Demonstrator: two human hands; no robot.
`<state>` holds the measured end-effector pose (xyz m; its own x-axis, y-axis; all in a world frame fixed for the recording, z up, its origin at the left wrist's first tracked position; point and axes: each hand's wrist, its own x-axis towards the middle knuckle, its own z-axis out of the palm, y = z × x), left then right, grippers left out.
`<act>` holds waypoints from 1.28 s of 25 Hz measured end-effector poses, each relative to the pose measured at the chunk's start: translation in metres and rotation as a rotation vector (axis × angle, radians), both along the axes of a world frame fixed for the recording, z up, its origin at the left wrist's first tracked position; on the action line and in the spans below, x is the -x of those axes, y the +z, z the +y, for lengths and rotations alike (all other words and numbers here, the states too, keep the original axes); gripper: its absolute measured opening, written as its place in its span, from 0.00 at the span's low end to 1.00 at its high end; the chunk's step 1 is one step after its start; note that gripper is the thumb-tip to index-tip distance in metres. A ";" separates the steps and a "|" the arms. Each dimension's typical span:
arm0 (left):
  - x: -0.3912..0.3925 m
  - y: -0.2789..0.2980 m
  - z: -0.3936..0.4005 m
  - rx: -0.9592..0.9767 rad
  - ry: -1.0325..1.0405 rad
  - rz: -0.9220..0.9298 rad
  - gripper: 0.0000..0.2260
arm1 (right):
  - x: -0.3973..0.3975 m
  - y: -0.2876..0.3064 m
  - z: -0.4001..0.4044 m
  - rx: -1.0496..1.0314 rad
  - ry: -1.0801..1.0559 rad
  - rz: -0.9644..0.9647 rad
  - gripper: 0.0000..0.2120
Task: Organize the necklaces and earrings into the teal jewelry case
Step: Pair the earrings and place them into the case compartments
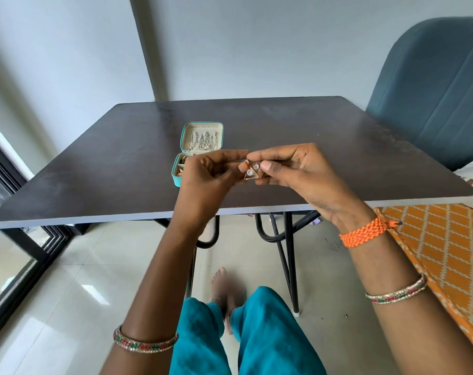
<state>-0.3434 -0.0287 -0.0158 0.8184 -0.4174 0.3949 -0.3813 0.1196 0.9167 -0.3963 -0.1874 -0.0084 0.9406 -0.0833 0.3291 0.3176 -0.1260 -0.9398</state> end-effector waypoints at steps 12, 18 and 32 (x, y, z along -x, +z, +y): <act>0.012 -0.008 0.003 0.027 0.178 0.060 0.04 | -0.002 -0.008 0.029 0.044 -0.227 0.040 0.08; 0.010 -0.008 0.008 0.012 0.085 0.037 0.08 | 0.002 0.000 0.024 -0.034 -0.187 0.124 0.04; 0.013 0.000 0.020 -0.029 0.083 -0.102 0.11 | 0.006 -0.006 0.027 -0.329 -0.088 0.187 0.07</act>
<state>-0.3562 -0.0082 -0.0155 0.8068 -0.3626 0.4664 -0.4800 0.0580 0.8753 -0.4023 -0.1604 -0.0141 0.9663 -0.2393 0.0948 0.1385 0.1730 -0.9751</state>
